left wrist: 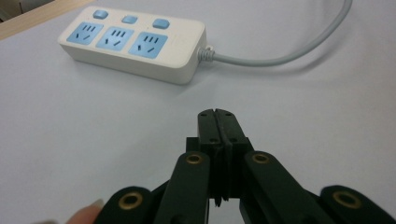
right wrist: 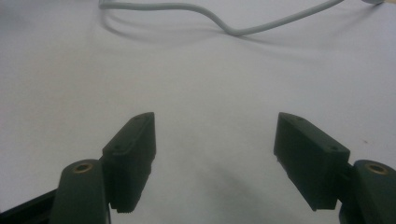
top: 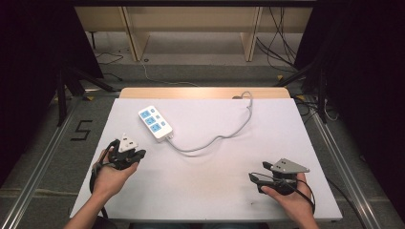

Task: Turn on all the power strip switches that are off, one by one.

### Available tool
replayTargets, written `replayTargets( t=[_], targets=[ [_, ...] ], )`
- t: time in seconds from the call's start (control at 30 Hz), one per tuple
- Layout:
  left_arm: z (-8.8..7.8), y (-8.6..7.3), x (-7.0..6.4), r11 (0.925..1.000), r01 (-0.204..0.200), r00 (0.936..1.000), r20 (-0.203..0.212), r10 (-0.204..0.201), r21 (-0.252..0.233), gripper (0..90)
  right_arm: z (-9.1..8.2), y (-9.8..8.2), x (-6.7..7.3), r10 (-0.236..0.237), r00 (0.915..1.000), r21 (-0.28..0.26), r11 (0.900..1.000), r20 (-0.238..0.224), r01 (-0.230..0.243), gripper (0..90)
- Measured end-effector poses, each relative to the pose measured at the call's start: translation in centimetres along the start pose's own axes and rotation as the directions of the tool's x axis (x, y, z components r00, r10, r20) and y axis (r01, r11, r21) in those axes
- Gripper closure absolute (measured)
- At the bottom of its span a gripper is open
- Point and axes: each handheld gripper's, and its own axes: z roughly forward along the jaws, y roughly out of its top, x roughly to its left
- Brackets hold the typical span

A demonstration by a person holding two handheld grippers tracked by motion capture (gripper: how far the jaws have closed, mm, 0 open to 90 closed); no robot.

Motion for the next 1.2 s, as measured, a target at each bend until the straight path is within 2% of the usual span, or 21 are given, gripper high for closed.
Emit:
replayTargets(
  t=[0.1, 0.27, 0.73, 1.2],
  targets=[
    [0.8, 1.4, 0.3, 1.0, 0.004, 1.0, 0.009, -0.004, 0.001, 89.6, 0.0, 0.0, 0.0, 0.005, 1.0, 0.005, 1.0, -0.001, -0.005, 30.4],
    [1.7, 2.6, 0.5, 0.9999, 0.002, 1.0, 0.008, -0.003, 0.016, 89.6, 0.0, 0.0, 0.0, 0.007, 1.0, 0.003, 1.0, -0.002, -0.007, 30.2],
    [3.7, 3.9, 1.0, 0.9979, -0.001, 0.9999, 0.014, 0.0, 0.065, 89.7, 0.0, -0.1, 0.0, 0.007, 0.9999, 0.004, 1.0, -0.008, -0.007, 29.8],
    [4.7, 5.9, 1.5, 0.997, -0.006, 0.9999, 0.013, 0.005, 0.077, 89.7, 0.0, -0.1, 0.0, 0.007, 0.9999, 0.005, 1.0, -0.011, -0.007, 29.7]
  ],
)
